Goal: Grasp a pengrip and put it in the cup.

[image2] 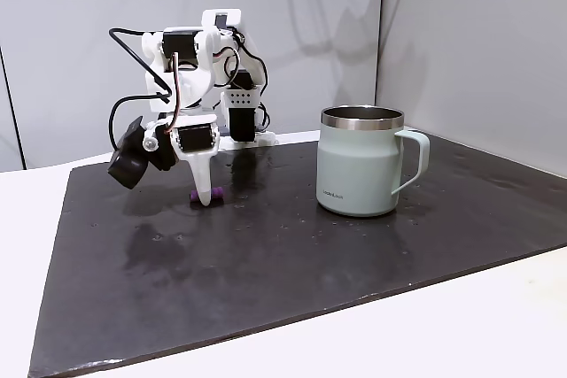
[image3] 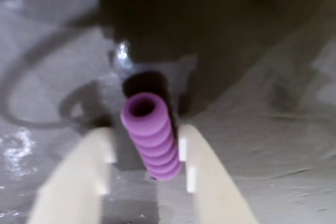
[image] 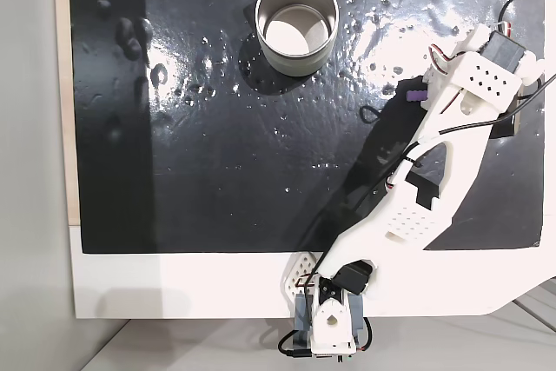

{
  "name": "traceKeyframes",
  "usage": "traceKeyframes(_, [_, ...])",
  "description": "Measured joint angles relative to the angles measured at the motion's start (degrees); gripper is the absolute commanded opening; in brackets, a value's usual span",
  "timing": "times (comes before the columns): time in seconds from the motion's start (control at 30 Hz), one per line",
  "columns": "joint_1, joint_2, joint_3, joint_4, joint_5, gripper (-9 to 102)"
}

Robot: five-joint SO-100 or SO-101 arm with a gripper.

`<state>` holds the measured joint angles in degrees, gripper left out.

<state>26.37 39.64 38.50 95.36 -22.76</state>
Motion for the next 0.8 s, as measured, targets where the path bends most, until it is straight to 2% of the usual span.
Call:
traceKeyframes(0.23, [-0.97,0.0,1.14,0.0,0.18,0])
traceKeyframes(0.4, [-1.93,5.62,8.09,0.09,0.35,0])
traceKeyframes(0.8, [-2.64,42.28,26.81,1.93,1.14,0])
